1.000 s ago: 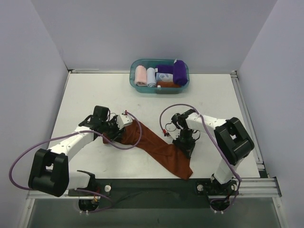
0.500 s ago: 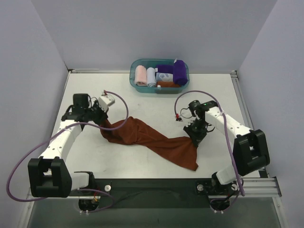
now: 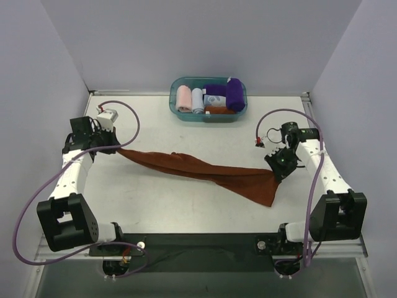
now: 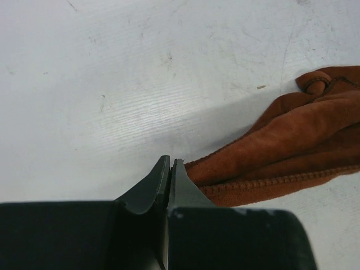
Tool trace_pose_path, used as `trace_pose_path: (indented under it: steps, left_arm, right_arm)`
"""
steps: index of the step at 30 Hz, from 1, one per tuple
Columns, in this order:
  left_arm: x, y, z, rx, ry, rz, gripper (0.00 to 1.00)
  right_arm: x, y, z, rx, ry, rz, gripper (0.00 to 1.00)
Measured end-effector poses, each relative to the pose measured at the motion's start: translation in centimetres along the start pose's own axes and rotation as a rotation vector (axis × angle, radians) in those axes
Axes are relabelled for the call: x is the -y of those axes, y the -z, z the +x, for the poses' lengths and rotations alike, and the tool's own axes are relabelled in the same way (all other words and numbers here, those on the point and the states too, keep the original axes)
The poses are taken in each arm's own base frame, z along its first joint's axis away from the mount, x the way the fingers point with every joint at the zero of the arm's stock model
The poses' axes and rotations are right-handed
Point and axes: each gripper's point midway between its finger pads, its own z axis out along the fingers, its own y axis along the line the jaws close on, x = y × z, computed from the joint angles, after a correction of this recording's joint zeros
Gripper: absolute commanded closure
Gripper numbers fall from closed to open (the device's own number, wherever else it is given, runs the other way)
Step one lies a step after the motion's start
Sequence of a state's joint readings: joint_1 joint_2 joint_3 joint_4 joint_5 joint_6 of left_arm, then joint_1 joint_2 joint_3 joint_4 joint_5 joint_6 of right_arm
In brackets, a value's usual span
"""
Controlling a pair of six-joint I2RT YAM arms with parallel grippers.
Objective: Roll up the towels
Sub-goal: Flatten the towel
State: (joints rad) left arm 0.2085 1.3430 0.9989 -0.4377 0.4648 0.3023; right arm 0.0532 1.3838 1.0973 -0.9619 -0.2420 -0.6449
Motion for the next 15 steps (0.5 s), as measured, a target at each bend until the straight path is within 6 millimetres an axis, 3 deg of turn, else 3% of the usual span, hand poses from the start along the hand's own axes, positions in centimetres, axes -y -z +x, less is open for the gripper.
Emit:
trace_pose_path:
  steps: [5, 9, 12, 15]
  left_arm:
    - [-1.1, 0.2, 1.2, -0.032, 0.083, -0.064, 1.00]
    - [-0.9, 0.9, 2.0, -0.049, 0.143, -0.059, 1.00]
    - [-0.1, 2.0, 0.1, 0.006, 0.155, -0.042, 1.00]
    - [-0.3, 3.9, -4.1, 0.108, 0.154, -0.057, 1.00]
  right_arm:
    - [1.5, 2.0, -0.3, 0.046, -0.003, 0.034, 1.00]
    - [4.0, 5.5, -2.3, 0.148, -0.024, 0.118, 1.00]
    - [5.5, 9.0, -4.7, 0.242, -0.012, 0.187, 1.00]
    - [6.6, 12.6, -7.1, 0.346, -0.003, 0.257, 1.00]
